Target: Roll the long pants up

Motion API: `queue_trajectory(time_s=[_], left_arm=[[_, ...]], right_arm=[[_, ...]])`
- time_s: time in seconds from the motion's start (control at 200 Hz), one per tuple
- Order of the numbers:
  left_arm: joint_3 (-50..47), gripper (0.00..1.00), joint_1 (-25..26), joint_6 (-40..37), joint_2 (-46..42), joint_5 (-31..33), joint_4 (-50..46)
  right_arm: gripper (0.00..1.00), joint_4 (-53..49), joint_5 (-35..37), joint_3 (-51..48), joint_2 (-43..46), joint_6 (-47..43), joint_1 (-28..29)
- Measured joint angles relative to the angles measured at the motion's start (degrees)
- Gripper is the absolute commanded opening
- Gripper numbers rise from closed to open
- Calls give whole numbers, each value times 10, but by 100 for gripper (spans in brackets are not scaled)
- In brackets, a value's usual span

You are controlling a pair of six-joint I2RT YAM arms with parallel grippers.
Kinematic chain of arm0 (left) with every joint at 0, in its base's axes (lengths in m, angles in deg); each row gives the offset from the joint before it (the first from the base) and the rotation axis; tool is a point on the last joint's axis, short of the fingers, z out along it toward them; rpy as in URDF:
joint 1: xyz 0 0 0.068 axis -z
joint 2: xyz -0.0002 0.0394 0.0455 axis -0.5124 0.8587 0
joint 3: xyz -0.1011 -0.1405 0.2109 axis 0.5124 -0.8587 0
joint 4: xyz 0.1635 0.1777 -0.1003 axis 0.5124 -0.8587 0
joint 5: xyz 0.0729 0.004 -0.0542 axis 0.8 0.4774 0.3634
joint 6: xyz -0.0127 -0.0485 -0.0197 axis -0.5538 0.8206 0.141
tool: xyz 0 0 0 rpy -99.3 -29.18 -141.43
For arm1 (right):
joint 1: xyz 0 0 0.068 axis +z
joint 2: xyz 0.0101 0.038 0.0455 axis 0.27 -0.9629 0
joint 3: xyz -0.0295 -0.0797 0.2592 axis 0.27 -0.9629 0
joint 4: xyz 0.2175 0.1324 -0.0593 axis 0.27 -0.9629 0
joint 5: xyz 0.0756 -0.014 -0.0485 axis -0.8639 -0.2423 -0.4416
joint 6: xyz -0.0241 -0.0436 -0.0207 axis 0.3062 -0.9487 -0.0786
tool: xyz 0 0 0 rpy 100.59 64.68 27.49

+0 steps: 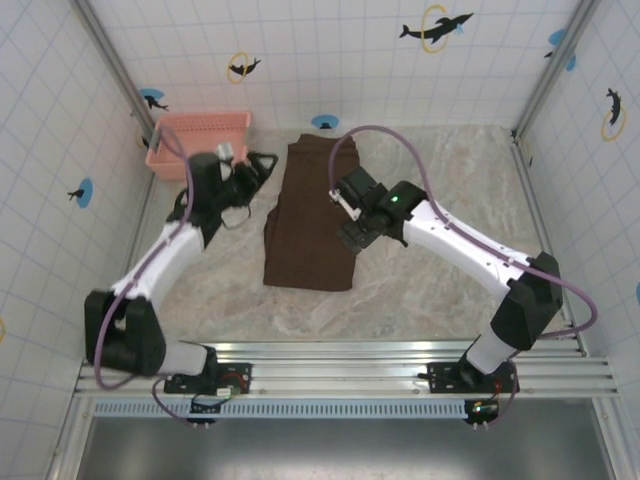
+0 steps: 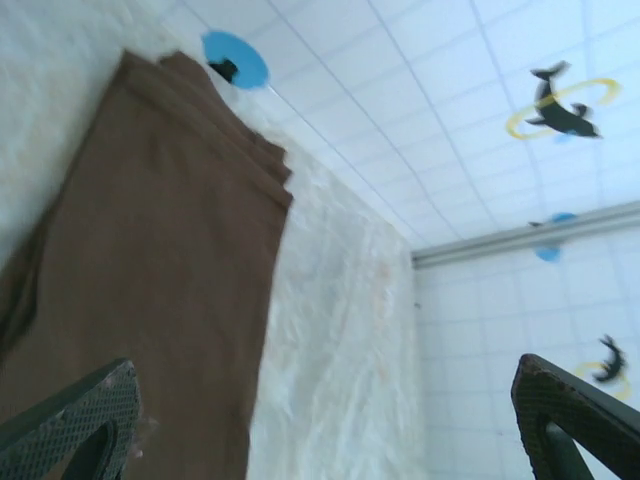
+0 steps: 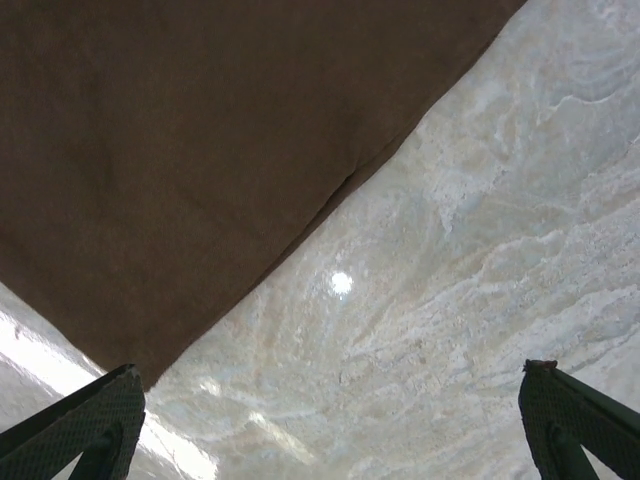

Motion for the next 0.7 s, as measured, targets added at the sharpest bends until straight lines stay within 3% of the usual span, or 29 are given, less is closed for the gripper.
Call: queue_trajectory(time_s=[0.085, 0.19, 0.385, 0.485, 0.57, 0.701], left_arm=[[-137, 97, 35, 57, -46, 13, 37], [-250, 97, 93, 113, -102, 61, -6], [-305, 97, 152, 201, -359, 185, -124], [-331, 97, 178, 245, -446, 242, -171], [-358, 96, 201, 276, -461, 276, -203], [-376, 96, 222, 314, -397, 305, -223]], right_arm=[[99, -10, 25, -12, 1, 2, 14], [99, -19, 43, -30, 14, 11, 15], [99, -30, 54, -52, 62, 23, 19], [99, -31, 57, -68, 81, 25, 23], [99, -30, 57, -87, 88, 30, 23], [99, -30, 55, -115, 91, 39, 23]])
